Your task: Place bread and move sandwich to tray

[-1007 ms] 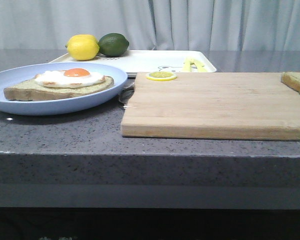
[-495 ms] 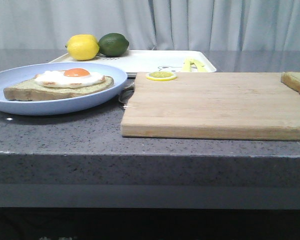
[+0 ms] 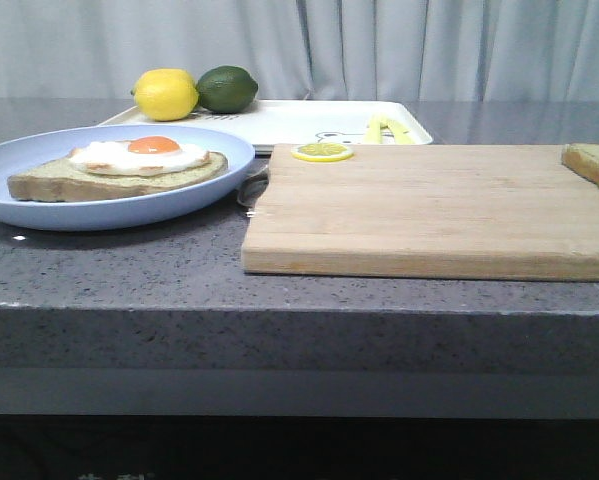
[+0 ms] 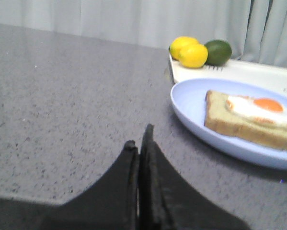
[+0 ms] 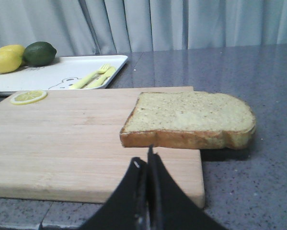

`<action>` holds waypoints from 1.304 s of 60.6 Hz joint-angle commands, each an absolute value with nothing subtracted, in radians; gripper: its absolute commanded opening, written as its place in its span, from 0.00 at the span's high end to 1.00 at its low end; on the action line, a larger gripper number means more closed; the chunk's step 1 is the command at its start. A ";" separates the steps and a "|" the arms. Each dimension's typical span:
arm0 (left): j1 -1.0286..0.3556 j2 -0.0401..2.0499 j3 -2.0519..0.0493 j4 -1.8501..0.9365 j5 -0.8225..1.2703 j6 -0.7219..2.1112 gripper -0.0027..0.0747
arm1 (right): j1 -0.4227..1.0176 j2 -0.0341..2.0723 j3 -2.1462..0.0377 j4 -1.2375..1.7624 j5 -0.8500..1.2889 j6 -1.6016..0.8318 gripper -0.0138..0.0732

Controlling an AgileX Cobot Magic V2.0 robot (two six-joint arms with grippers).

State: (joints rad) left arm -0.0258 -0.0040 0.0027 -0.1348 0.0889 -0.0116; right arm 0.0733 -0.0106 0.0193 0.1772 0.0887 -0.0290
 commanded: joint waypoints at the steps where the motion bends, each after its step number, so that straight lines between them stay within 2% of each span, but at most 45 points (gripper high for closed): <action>1: -0.031 -0.027 0.006 -0.209 -0.103 -0.021 0.99 | 0.069 -0.032 -0.050 0.194 0.000 -0.029 0.91; 8: -0.031 -0.027 -0.048 -0.216 -0.166 -0.021 0.99 | 0.069 -0.031 -0.143 0.181 0.070 -0.029 0.91; 18: -0.031 0.009 -0.221 -0.182 -0.068 -0.019 0.99 | 0.069 0.037 -0.332 0.084 0.250 -0.029 0.91; 27: -0.031 0.180 -0.452 -0.055 0.148 -0.019 0.99 | 0.069 0.214 -0.520 0.064 0.379 -0.029 0.91; 34: -0.031 0.356 -0.565 -0.030 0.230 -0.019 0.99 | 0.069 0.369 -0.628 0.064 0.409 -0.029 0.91; 44: -0.031 0.541 -0.604 -0.022 0.171 -0.019 0.99 | 0.069 0.504 -0.681 0.069 0.392 -0.029 0.91; 54: -0.031 0.596 -0.604 -0.022 0.168 -0.019 0.99 | 0.069 0.532 -0.681 0.071 0.388 -0.029 0.90; 57: -0.031 0.596 -0.604 -0.022 0.163 -0.019 0.99 | 0.069 0.532 -0.681 0.071 0.388 -0.029 0.86; 60: -0.031 0.596 -0.604 -0.022 0.154 -0.019 0.98 | 0.069 0.532 -0.681 0.071 0.388 -0.029 0.79; 64: -0.031 0.596 -0.604 -0.022 0.144 -0.019 0.92 | 0.069 0.532 -0.681 0.072 0.390 -0.029 0.64; 70: -0.031 0.596 -0.604 -0.017 0.140 -0.019 0.64 | 0.069 0.532 -0.681 0.072 0.389 -0.029 0.34; 77: -0.031 0.596 -0.604 -0.017 0.142 -0.019 0.30 | 0.069 0.534 -0.681 0.073 0.386 -0.029 0.15; 79: -0.031 0.596 -0.604 -0.017 0.142 -0.019 0.25 | 0.069 0.534 -0.681 0.074 0.386 -0.029 0.13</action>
State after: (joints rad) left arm -0.0258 0.5893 -0.5660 -0.0179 0.2245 -0.0116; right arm 0.0733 0.5234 -0.6448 0.0781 0.4636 -0.0290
